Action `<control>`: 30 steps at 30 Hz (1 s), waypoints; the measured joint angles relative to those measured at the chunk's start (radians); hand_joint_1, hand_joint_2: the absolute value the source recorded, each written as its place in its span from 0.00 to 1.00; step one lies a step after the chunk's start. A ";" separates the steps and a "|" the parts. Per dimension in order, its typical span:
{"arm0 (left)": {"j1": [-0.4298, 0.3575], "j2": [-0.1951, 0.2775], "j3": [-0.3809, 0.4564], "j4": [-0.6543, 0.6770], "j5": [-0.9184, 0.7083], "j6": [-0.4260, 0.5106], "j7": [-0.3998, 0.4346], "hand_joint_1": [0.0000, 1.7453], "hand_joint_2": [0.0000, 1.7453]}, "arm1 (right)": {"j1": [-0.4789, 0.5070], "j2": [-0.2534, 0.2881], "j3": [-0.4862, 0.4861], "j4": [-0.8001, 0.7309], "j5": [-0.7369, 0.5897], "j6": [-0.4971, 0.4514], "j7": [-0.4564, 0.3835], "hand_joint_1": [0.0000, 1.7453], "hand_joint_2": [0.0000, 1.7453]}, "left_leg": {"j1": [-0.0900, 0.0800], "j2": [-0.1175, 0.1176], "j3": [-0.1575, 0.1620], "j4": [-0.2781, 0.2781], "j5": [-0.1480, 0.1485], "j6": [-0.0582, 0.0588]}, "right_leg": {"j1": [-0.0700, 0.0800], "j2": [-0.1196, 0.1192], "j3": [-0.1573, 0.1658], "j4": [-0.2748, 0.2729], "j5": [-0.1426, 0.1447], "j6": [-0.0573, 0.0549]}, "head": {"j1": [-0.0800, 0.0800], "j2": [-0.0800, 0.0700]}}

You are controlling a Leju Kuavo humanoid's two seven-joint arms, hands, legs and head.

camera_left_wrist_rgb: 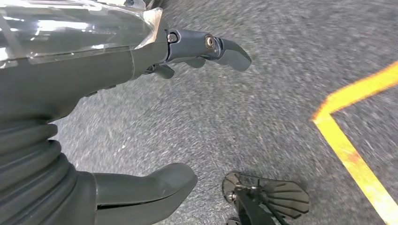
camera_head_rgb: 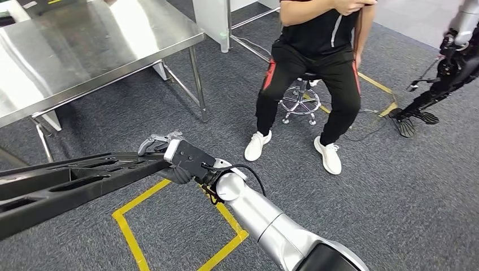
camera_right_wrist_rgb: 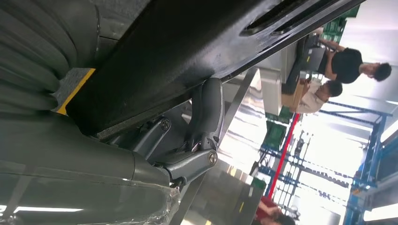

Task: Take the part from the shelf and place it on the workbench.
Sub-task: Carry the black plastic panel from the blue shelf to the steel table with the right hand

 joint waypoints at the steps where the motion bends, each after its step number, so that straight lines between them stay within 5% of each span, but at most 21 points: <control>1: 0.000 0.001 0.000 0.000 0.000 0.000 0.001 0.00 1.00 | 0.001 0.000 0.000 0.000 0.000 0.000 0.000 1.00 1.00 | 0.001 0.007 0.025 -0.050 0.030 0.000 | 0.000 -0.009 0.002 0.000 -0.002 0.002 | 0.000 0.000; 3: -0.002 0.002 -0.002 0.000 0.000 0.000 0.001 0.00 1.00 | 0.000 0.000 -0.001 -0.001 0.001 0.000 0.000 1.00 1.00 | -0.001 0.047 0.099 -0.186 0.086 0.006 | 0.006 -0.027 0.008 0.000 -0.008 0.010 | 0.000 0.000; 5: -0.006 0.003 -0.005 0.000 0.000 0.000 0.001 0.00 1.00 | -0.002 0.000 -0.002 -0.003 0.002 0.000 0.000 1.00 1.00 | -0.008 0.071 0.134 -0.251 0.100 0.016 | 0.015 -0.043 0.013 0.000 -0.014 0.021 | 0.004 0.000; 7: -0.007 0.002 -0.008 0.000 0.000 0.000 0.001 0.00 1.00 | -0.003 0.001 -0.003 -0.004 0.002 0.000 0.000 1.00 1.00 | -0.013 0.050 0.133 -0.255 0.099 0.028 | 0.017 -0.060 0.017 -0.001 -0.019 0.030 | 0.007 0.000; 9: -0.006 0.001 -0.008 0.000 -0.001 0.000 0.002 0.00 1.00 | -0.004 0.002 -0.003 -0.007 0.005 0.000 0.000 1.00 1.00 | -0.010 0.029 0.136 -0.260 0.103 0.040 | 0.013 -0.039 0.009 0.021 -0.034 0.038 | 0.007 0.000; 12: -0.012 0.002 -0.008 0.000 -0.001 0.000 0.004 0.00 1.00 | -0.002 -0.003 -0.006 -0.007 0.008 0.000 0.000 1.00 1.00 | -0.005 -0.005 0.137 -0.263 0.107 0.055 | 0.009 0.024 -0.073 0.188 -0.106 0.033 | 0.008 0.000; 14: -0.012 0.002 -0.008 0.000 -0.002 -0.002 0.004 0.00 1.00 | 0.005 -0.009 -0.008 -0.007 0.008 0.000 0.002 1.00 1.00 | -0.006 -0.033 0.137 -0.263 0.107 0.057 | 0.008 0.033 -0.130 0.289 -0.132 0.035 | 0.008 0.000; 16: -0.011 0.002 -0.008 0.000 -0.002 -0.006 0.004 0.00 1.00 | 0.009 -0.011 -0.009 -0.007 0.010 -0.001 0.002 1.00 1.00 | -0.006 -0.060 0.137 -0.262 0.106 0.056 | 0.007 0.039 -0.119 0.243 -0.098 0.048 | 0.008 0.000; 18: -0.011 0.002 -0.008 0.000 -0.003 -0.010 0.004 0.00 1.00 | 0.009 -0.010 -0.010 -0.009 0.014 -0.001 0.004 1.00 1.00 | -0.007 -0.086 0.138 -0.259 0.105 0.052 | 0.002 0.070 -0.058 0.101 -0.036 0.058 | 0.008 0.000; 20: -0.010 0.002 -0.008 0.000 -0.003 -0.012 0.004 0.00 1.00 | 0.010 -0.009 -0.012 -0.013 0.021 -0.001 0.007 1.00 1.00 | -0.009 -0.105 0.134 -0.258 0.105 0.043 | 0.001 0.097 -0.018 0.017 -0.003 0.051 | 0.007 0.000; 23: -0.002 0.005 -0.008 0.000 -0.001 -0.009 0.004 0.00 1.00 | 0.011 0.000 -0.015 -0.016 0.028 0.005 0.014 1.00 1.00 | -0.007 -0.119 0.130 -0.259 0.105 0.025 | 0.001 0.082 -0.008 0.007 0.003 0.030 | 0.007 0.000; 25: 0.001 0.006 -0.008 0.000 0.001 -0.006 0.002 0.00 1.00 | 0.010 0.010 -0.017 -0.020 0.031 0.009 0.016 1.00 1.00 | -0.008 -0.080 0.112 -0.220 0.079 0.015 | -0.005 0.065 -0.003 0.003 0.004 0.017 | 0.003 0.000; 27: 0.001 0.007 -0.008 0.000 0.003 -0.005 0.001 0.00 1.00 | 0.010 0.014 -0.020 -0.023 0.031 0.010 0.016 1.00 1.00 | -0.008 -0.025 0.055 -0.102 0.021 0.006 | -0.004 0.043 0.001 0.002 0.000 0.006 | -0.001 0.000; 29: 0.002 0.009 -0.008 0.000 0.004 -0.005 0.000 0.00 1.00 | 0.013 0.015 -0.023 -0.022 0.033 0.011 0.018 1.00 1.00 | -0.005 -0.006 -0.006 0.010 -0.018 -0.001 | 0.000 0.019 0.003 0.002 -0.005 0.001 | -0.001 0.000; 30: 0.003 0.009 -0.008 0.000 0.004 -0.005 0.000 0.00 1.00 | 0.014 0.015 -0.024 -0.022 0.033 0.011 0.019 1.00 1.00 | -0.003 -0.003 -0.013 0.020 -0.012 -0.002 | 0.001 0.007 0.004 0.002 -0.006 0.000 | -0.001 0.000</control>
